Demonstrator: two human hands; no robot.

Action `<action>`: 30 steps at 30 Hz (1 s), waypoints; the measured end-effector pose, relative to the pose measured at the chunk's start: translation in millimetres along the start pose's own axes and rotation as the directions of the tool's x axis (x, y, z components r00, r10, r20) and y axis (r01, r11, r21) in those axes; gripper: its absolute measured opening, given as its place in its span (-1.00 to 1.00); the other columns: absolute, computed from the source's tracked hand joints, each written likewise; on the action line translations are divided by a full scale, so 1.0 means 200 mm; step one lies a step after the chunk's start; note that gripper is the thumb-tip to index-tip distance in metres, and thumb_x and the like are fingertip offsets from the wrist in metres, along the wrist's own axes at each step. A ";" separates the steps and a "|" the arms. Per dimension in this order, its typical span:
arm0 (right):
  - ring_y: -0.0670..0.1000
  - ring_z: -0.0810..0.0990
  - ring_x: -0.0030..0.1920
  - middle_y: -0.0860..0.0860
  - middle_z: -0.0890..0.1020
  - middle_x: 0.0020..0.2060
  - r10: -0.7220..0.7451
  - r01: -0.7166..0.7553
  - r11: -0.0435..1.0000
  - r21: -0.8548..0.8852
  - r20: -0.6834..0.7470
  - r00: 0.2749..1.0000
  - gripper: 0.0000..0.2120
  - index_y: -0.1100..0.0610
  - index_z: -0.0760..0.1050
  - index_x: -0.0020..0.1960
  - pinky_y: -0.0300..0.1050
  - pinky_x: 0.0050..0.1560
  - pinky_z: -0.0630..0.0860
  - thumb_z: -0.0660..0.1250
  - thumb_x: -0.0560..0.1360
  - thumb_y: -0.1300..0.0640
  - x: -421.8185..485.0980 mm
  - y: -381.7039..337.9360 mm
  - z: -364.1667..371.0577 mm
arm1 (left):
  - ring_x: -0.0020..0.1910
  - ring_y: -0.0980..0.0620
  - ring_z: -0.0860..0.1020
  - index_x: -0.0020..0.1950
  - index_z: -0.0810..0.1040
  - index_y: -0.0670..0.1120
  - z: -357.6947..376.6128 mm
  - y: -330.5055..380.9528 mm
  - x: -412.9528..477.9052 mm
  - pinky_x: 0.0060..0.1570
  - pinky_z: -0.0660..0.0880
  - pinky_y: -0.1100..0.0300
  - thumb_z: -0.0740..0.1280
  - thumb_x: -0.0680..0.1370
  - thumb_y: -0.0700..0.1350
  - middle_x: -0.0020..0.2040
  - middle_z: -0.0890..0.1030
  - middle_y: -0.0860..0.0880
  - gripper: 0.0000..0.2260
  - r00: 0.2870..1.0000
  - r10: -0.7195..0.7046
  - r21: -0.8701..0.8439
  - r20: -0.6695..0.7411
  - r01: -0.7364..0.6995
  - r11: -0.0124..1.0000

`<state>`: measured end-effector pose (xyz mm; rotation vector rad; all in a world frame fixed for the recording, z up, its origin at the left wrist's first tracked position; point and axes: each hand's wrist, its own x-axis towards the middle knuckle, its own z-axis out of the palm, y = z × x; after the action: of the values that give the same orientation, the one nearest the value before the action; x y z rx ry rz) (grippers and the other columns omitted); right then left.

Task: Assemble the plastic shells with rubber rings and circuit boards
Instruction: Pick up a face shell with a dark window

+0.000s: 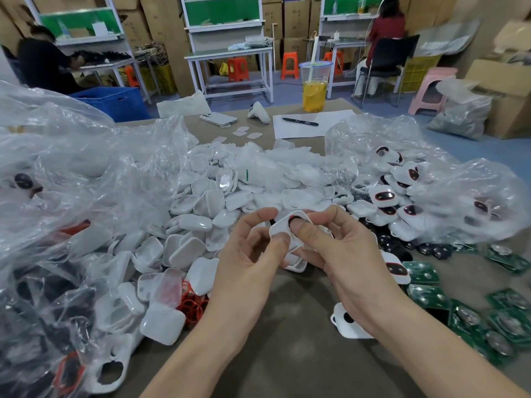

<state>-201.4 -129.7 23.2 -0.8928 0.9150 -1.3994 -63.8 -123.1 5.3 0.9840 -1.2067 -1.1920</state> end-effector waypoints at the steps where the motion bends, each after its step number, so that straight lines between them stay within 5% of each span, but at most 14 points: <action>1: 0.00 0.71 -0.18 0.06 0.71 -0.09 -0.003 0.003 1.000 0.005 -0.004 1.000 -0.85 0.13 0.51 -0.17 -0.25 -0.20 0.59 0.48 0.46 0.25 0.00 0.00 0.00 | -0.13 0.09 0.65 0.12 0.58 0.23 0.00 0.00 0.00 -0.08 0.57 0.29 0.39 0.51 -0.02 0.01 0.71 0.02 -0.78 1.000 -0.004 0.002 0.010 0.004 1.000; 8: 0.00 0.72 -0.04 -0.02 0.69 0.08 0.017 -0.016 0.999 -0.037 0.027 0.999 -0.80 0.01 0.56 -0.34 -0.24 -0.18 0.60 0.54 0.35 0.20 0.00 -0.01 0.00 | -0.10 0.08 0.64 0.15 0.57 0.24 -0.07 0.05 0.03 -0.08 0.54 0.26 0.36 0.52 -0.07 0.04 0.71 0.00 -0.73 0.982 -0.097 0.092 0.164 0.083 0.992; 14: -0.02 0.73 -0.09 0.01 0.70 0.07 0.012 -0.012 1.000 -0.028 0.003 1.000 -0.80 0.07 0.53 -0.26 -0.26 -0.21 0.59 0.51 0.43 0.25 0.00 -0.01 -0.01 | -0.24 0.13 0.61 0.05 0.63 0.16 -0.04 0.06 0.01 -0.21 0.50 0.40 0.42 0.57 -0.16 -0.09 0.70 0.02 -0.80 0.999 -0.025 0.095 0.026 0.022 0.995; 21: -0.06 0.71 -0.26 -0.09 0.72 -0.17 0.006 -0.008 0.978 -0.210 -0.013 1.000 -0.82 0.10 0.51 -0.16 -0.26 -0.13 0.63 0.51 0.46 0.11 0.00 -0.01 0.01 | -0.24 0.12 0.65 0.02 0.67 0.11 -0.03 0.09 0.00 -0.22 0.52 0.38 0.41 0.57 -0.15 -0.13 0.73 0.00 -0.85 0.997 -0.033 0.112 -0.065 0.041 0.993; 24: -0.09 0.66 -0.40 -0.10 0.68 -0.35 -0.019 -0.002 0.926 -0.377 -0.052 0.998 -0.82 0.03 0.54 -0.16 -0.45 -0.38 0.43 0.51 0.45 0.00 -0.01 -0.01 -0.01 | -0.30 0.14 0.59 -0.02 0.68 0.10 -0.04 0.11 0.00 -0.30 0.48 0.42 0.42 0.56 -0.17 -0.13 0.71 -0.01 -0.85 0.996 -0.045 0.150 -0.076 0.056 0.987; 30: -0.02 0.64 -0.44 0.00 0.66 -0.36 -0.003 -0.006 0.916 -0.402 -0.022 1.000 -0.81 0.08 0.55 -0.14 -0.30 -0.33 0.54 0.52 0.45 0.02 0.00 -0.01 -0.03 | -0.33 0.20 0.56 0.03 0.64 0.06 -0.06 0.13 0.00 -0.36 0.43 0.43 0.40 0.58 -0.19 -0.18 0.71 0.08 -0.86 0.998 -0.058 0.237 -0.035 0.065 0.969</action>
<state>-207.3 -130.4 21.8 -1.1835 1.2481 -1.2397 -48.0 -120.2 30.2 1.2203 -1.3267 -1.0946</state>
